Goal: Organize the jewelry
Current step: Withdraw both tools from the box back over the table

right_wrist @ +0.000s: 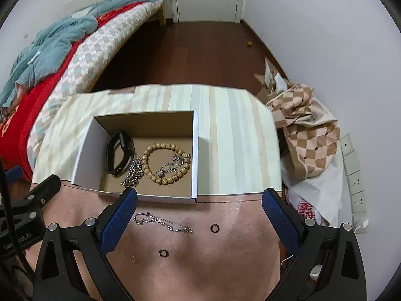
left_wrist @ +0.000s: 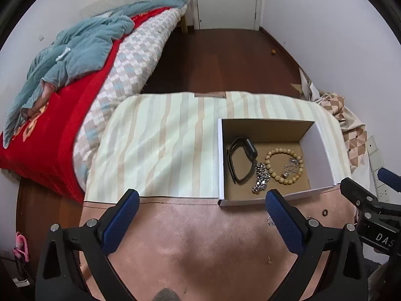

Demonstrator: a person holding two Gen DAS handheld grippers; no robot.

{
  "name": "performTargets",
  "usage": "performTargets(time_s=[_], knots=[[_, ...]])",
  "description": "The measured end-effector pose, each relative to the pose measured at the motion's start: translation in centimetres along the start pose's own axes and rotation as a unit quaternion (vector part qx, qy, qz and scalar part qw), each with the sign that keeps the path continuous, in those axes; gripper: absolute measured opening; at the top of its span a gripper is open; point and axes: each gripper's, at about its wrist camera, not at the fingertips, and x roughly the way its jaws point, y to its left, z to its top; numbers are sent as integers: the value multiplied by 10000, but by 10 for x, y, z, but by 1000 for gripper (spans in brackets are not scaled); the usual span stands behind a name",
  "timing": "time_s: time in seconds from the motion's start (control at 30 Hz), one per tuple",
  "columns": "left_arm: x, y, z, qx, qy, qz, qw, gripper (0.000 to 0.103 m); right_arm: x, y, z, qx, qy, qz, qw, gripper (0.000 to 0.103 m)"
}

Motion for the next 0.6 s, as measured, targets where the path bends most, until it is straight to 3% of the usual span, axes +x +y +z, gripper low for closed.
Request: performTargets(time_s=[0.6], knots=[[-121,2,-28,-127,-970,-183,9950,102,-141,-12,-34,19,-1161,-24,9932,101]])
